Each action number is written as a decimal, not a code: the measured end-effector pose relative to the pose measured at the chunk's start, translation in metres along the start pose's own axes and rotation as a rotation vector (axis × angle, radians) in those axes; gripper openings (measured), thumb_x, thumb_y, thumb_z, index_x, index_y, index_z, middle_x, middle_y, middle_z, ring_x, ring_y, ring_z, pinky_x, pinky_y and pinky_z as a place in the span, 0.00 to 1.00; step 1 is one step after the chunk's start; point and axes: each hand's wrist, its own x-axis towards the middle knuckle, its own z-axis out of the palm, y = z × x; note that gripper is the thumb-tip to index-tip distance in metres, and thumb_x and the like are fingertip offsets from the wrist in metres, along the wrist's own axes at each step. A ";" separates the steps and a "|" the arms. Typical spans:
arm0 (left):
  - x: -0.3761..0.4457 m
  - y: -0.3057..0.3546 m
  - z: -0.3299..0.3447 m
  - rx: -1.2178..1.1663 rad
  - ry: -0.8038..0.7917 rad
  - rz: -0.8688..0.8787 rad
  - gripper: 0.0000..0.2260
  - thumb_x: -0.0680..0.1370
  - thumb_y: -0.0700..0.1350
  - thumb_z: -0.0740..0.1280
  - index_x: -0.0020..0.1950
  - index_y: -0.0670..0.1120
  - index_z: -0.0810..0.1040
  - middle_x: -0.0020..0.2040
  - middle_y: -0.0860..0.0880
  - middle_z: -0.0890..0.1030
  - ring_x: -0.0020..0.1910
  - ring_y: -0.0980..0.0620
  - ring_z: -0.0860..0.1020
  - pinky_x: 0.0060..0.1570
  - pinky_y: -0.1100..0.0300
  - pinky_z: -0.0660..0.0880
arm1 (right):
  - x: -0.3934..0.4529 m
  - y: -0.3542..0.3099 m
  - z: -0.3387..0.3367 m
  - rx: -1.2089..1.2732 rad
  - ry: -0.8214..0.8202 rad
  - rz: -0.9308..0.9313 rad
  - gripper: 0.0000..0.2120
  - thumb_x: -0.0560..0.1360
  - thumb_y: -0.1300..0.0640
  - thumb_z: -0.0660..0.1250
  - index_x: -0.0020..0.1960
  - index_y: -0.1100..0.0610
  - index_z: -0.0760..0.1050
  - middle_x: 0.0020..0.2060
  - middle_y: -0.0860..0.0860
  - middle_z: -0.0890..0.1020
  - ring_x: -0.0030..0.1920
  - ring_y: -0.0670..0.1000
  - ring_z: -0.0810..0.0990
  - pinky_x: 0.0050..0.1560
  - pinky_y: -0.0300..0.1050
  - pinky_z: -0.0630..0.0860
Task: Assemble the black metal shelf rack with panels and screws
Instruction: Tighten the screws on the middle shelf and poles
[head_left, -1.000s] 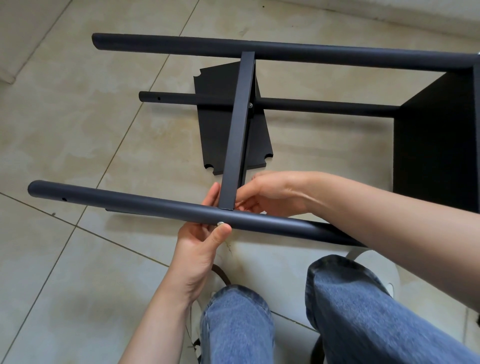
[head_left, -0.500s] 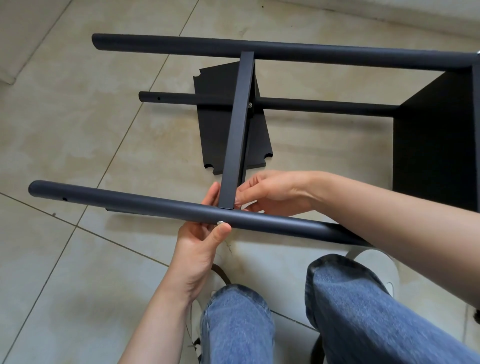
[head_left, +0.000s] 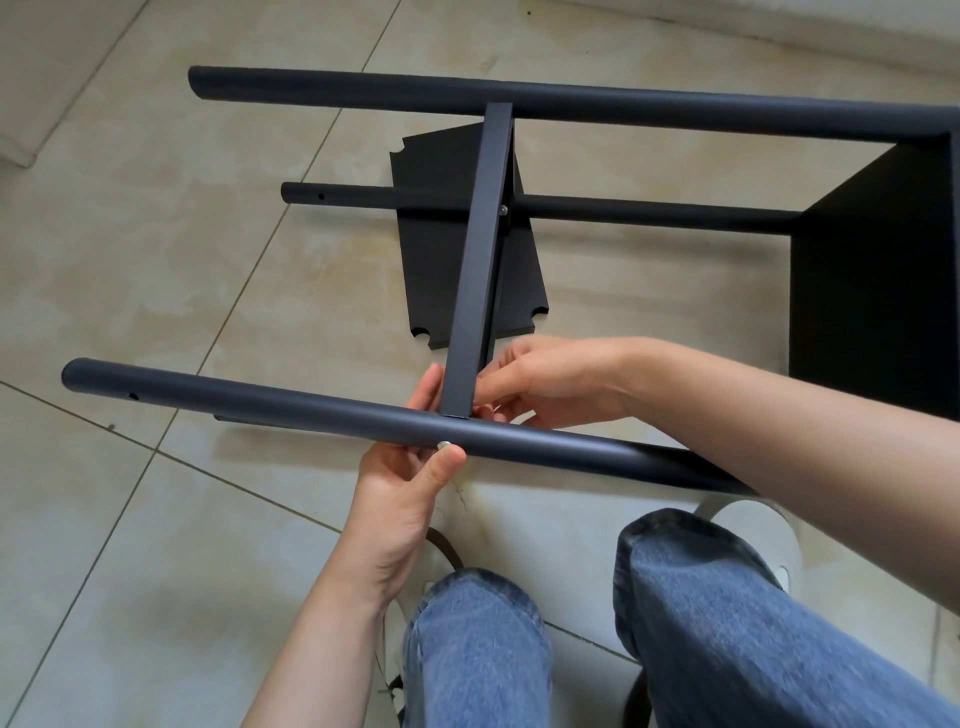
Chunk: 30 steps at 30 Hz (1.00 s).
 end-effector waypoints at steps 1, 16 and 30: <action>0.000 0.000 0.000 -0.004 -0.002 -0.003 0.43 0.64 0.58 0.82 0.75 0.52 0.69 0.64 0.43 0.82 0.65 0.44 0.79 0.62 0.64 0.74 | 0.000 -0.001 0.000 -0.011 0.004 -0.006 0.07 0.79 0.60 0.65 0.46 0.61 0.79 0.34 0.53 0.76 0.39 0.49 0.74 0.49 0.45 0.74; -0.006 0.004 0.003 -0.066 0.057 -0.024 0.33 0.67 0.45 0.79 0.70 0.50 0.74 0.62 0.45 0.83 0.64 0.49 0.80 0.59 0.65 0.75 | -0.009 0.006 0.004 -0.039 0.098 -0.061 0.12 0.81 0.56 0.64 0.49 0.63 0.83 0.44 0.56 0.79 0.47 0.53 0.76 0.54 0.47 0.72; -0.027 0.028 0.049 -0.085 0.336 -0.152 0.05 0.80 0.42 0.67 0.55 0.46 0.79 0.47 0.52 0.86 0.48 0.57 0.83 0.47 0.64 0.75 | -0.091 -0.006 0.037 -0.580 0.388 -0.192 0.11 0.80 0.54 0.64 0.60 0.52 0.81 0.45 0.40 0.81 0.45 0.36 0.77 0.46 0.31 0.70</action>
